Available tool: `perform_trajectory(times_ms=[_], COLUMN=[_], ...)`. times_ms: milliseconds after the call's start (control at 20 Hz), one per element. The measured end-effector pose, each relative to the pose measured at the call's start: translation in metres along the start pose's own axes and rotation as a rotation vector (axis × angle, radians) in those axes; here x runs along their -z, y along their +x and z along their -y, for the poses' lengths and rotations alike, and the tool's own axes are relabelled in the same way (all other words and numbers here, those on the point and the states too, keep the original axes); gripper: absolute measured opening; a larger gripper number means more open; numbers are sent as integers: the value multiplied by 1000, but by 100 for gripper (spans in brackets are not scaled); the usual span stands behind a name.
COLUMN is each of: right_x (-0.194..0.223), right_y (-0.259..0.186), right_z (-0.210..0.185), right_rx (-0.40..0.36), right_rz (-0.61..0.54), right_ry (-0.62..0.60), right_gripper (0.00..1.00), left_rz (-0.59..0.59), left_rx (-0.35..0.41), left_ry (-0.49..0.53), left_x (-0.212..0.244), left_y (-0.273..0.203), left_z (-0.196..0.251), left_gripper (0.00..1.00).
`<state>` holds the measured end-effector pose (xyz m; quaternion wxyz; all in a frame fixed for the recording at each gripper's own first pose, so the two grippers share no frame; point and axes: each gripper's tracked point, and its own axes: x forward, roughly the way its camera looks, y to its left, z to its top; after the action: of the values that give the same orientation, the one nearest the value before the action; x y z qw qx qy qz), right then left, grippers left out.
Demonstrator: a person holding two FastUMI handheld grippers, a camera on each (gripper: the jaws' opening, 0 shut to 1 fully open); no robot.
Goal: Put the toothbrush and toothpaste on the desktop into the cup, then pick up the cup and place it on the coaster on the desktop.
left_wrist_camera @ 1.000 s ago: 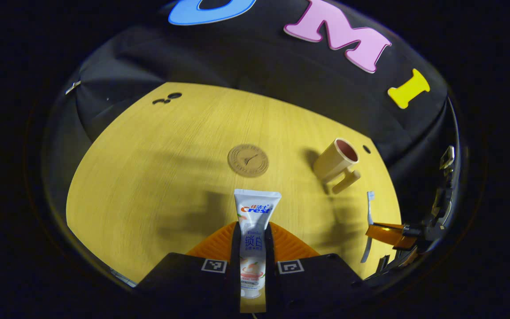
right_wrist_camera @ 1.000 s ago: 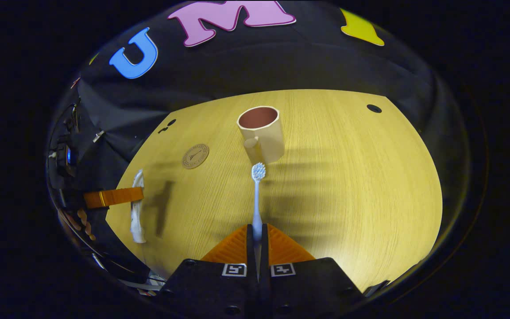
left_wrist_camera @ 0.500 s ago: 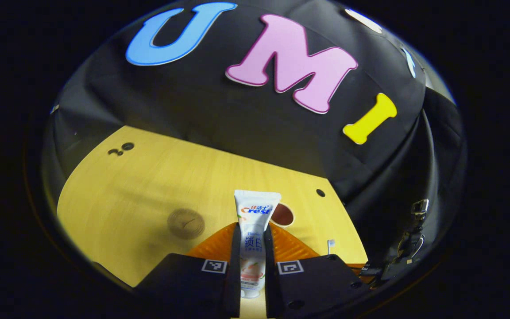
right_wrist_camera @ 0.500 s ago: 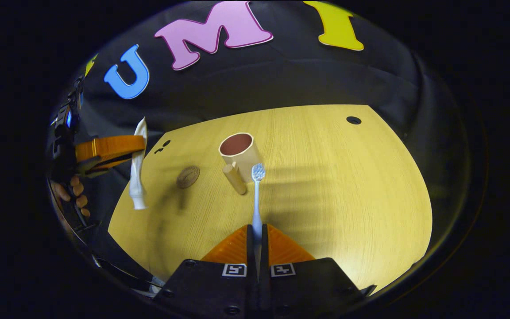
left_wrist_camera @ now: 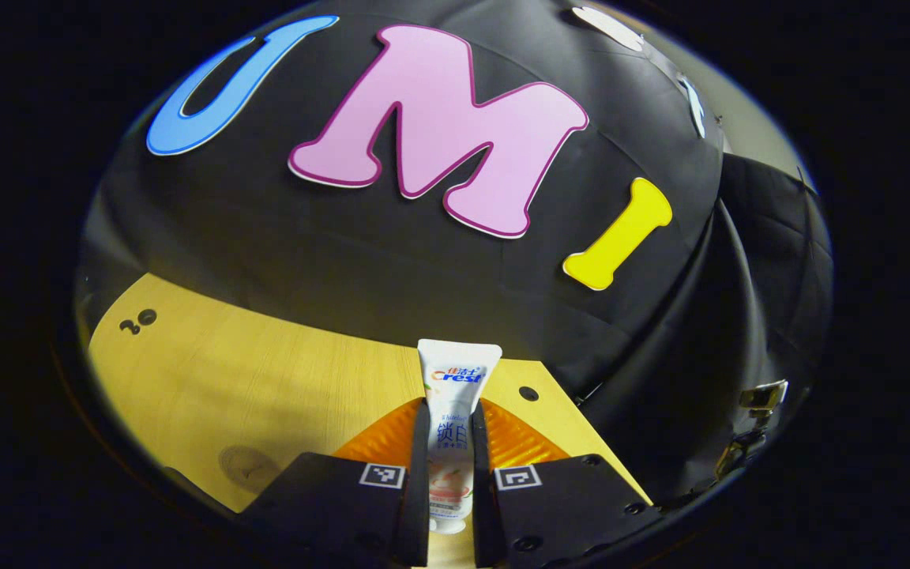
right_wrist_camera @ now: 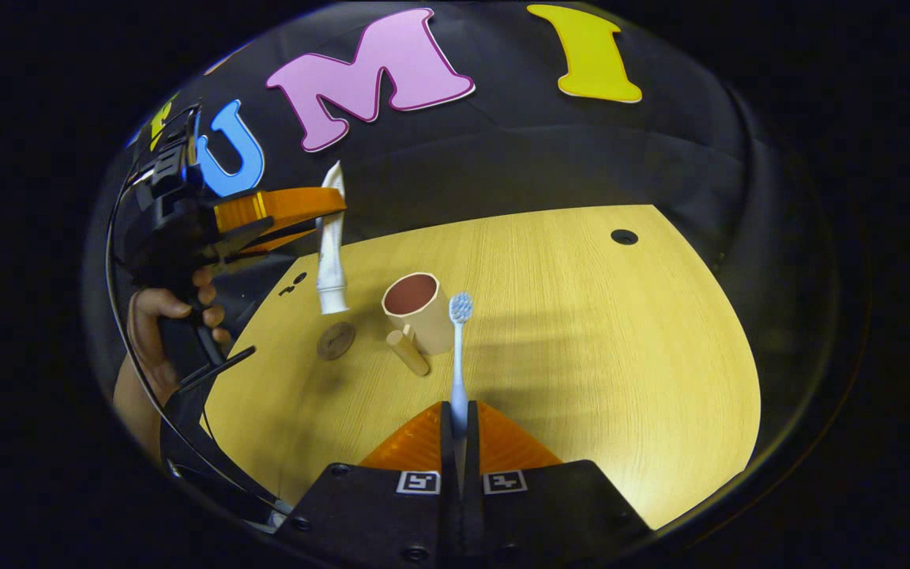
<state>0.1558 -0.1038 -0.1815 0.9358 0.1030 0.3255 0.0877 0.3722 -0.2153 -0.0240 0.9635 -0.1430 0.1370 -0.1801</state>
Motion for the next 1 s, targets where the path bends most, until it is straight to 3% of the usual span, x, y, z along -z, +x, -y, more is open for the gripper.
perform_trajectory(times_ms=[250,650,950,1000], right_x=[5,-12,-24,-26], right_y=[7,31,55,58], right_z=[7,1,-1,-2], right_rx=[-12,-55,-67,-69], right_rz=[-31,17,73,84], right_ry=[7,46,47,43], right_gripper=[5,5,5,5], left_rz=[85,163,111,106], left_rx=[44,121,79,81], left_ry=[17,67,125,111], left_x=[-6,38,83,86], left_y=[42,71,77,81], left_z=[1,-5,-23,-21], left_gripper=[27,28,33,28])
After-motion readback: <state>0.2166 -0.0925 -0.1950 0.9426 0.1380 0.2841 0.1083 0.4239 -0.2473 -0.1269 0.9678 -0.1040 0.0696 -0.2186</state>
